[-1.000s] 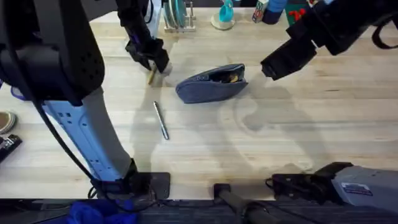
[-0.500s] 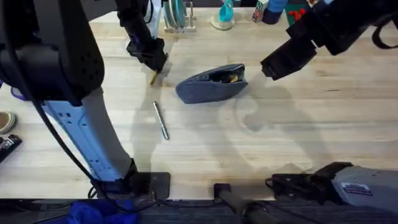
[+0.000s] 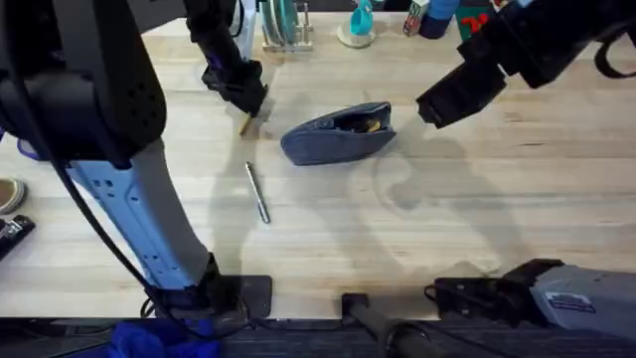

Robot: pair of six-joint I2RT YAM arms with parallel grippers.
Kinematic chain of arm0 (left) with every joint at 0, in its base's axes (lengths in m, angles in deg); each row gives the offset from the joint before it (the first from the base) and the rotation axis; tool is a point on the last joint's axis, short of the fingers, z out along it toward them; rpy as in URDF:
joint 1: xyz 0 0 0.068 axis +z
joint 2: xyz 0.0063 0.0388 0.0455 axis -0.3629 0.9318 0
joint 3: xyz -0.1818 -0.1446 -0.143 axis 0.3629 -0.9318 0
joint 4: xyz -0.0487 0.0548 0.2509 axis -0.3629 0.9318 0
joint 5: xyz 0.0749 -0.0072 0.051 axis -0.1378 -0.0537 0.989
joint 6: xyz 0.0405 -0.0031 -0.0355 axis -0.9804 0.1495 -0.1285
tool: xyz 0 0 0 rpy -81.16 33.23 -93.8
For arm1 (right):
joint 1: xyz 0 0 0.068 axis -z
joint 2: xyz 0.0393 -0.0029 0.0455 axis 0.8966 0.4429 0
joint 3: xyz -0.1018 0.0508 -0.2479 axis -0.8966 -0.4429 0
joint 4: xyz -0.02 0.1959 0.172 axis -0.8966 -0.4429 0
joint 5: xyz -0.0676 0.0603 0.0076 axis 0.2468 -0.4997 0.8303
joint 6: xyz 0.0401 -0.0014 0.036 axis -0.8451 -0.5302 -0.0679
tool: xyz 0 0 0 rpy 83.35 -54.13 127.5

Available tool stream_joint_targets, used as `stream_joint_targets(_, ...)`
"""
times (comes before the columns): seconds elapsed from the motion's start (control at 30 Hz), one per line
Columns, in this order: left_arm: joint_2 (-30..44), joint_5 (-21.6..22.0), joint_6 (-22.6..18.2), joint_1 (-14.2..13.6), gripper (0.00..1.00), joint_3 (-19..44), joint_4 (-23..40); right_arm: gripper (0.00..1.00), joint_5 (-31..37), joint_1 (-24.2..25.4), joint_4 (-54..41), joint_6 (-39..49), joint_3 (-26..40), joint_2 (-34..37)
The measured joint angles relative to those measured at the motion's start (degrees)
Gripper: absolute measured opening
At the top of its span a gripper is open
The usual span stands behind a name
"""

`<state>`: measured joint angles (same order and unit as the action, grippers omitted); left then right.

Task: Unzip the bag, pick up the pens from the table one at a time and place them inside, then zip the bag closed.

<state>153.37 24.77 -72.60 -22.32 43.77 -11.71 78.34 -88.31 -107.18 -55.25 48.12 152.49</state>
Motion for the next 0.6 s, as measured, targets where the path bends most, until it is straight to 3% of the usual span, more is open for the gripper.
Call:
stream_joint_targets(0.27,-1.6,0.3,0.4,0.0,0.043,0.3,0.4,0.995,0.0,0.0,0.0,0.0,0.0,0.0)
stream_joint_targets(0.6,-15.9,0.4,0.4,0.0,0.043,0.6,3.3,0.996,0.0,0.0,0.0,0.0,0.0,0.0)
